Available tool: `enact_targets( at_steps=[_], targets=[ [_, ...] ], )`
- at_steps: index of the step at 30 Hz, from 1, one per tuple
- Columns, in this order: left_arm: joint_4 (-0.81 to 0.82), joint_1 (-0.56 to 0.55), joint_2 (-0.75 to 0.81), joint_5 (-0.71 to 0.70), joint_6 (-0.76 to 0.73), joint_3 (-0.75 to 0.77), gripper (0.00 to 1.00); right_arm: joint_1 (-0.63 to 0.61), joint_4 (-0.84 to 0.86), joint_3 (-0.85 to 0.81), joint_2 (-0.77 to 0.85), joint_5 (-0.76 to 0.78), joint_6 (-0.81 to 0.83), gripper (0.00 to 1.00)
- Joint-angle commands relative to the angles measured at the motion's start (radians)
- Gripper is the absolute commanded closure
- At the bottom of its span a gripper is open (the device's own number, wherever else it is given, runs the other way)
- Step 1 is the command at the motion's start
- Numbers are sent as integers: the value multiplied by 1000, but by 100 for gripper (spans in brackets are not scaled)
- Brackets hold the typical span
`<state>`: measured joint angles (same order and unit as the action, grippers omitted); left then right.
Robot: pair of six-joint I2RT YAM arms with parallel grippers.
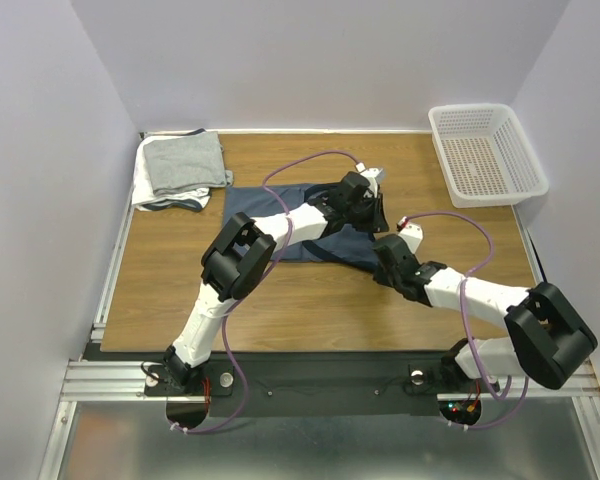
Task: Fold and stack the tank tops
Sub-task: Fold the tank top
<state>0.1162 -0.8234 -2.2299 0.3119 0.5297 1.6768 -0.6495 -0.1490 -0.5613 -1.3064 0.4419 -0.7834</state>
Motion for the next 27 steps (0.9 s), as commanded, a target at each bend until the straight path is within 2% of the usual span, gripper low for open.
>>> enact_targets(
  at_steps=[1, 7, 16, 19, 27],
  targets=[
    [33, -5, 32, 13, -28, -20, 75, -6, 40, -61, -10, 55, 13, 92],
    [27, -5, 42, 1, -50, -35, 79, -4, -47, -129, -10, 86, 1, 94],
    [19, -2, 55, -19, -59, -40, 83, -4, -75, -187, -53, 110, 22, 93],
    [13, 7, 59, -23, -53, -45, 84, -6, -75, -172, -30, 78, 59, 77],
    [16, 20, 59, -16, -40, -43, 84, -7, -66, -103, 50, 47, 191, 63]
  ],
)
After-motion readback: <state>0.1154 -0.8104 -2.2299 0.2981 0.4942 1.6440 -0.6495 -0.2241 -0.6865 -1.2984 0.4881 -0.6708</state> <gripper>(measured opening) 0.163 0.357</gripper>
